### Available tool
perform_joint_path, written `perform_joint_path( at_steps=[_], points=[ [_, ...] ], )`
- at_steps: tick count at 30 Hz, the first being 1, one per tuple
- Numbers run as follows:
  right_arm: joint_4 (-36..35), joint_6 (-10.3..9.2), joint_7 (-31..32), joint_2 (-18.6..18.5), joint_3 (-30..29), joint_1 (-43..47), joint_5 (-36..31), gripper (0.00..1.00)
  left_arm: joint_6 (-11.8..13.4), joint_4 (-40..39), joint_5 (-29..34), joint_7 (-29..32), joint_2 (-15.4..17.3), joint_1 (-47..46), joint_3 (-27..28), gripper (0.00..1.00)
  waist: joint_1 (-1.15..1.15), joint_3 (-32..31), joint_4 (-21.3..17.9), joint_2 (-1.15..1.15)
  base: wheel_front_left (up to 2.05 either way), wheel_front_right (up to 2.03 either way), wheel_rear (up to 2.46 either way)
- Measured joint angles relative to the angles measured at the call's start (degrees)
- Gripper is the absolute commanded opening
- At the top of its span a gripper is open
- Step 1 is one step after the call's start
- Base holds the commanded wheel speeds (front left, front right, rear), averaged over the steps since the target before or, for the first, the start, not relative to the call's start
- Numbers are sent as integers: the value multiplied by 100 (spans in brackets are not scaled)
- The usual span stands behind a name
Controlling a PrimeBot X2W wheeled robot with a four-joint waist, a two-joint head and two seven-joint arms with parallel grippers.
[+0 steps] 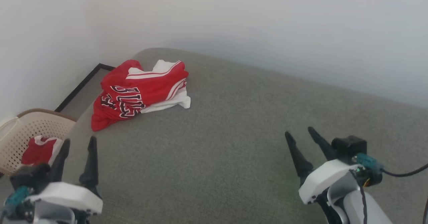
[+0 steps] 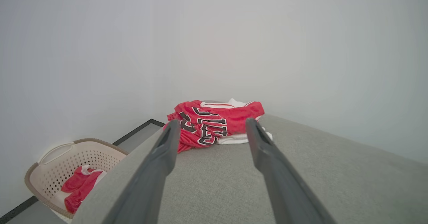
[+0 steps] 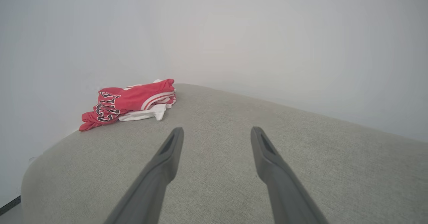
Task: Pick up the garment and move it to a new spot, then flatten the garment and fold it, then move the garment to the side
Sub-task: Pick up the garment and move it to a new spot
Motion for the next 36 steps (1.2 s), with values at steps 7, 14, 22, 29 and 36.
perform_joint_path(
  at_steps=[7, 14, 22, 29, 36],
  points=[
    [-304, 0, 178, -153, -97, -302, -123, 100, -63, 416, -290, 189, 276, -890, -29, 100, 0, 483, -184, 0, 0, 0, 0],
    [-795, 0, 393, -327, -254, -643, -318, 100, -123, 1138, -578, 438, 648, -2115, -79, 100, 0, 1206, -569, 0, 0, 0, 0],
    [-1450, 0, 639, -433, -348, -953, -476, 100, -155, 2557, -947, 825, 1220, -3541, -241, 100, 0, 2139, -1062, 0, 0, 0, 0],
    [-2023, 0, 831, -495, -423, -1109, -594, 100, -162, 3684, -1232, 1474, 1508, -4609, -559, 100, 0, 2935, -1389, 0, 0, 0, 0],
    [-2620, 0, 1114, -575, -514, -1158, -727, 100, -163, 4898, -1374, 2596, 1594, -5514, -900, 100, 0, 3625, -1571, 0, 0, 0, 0]
  ],
)
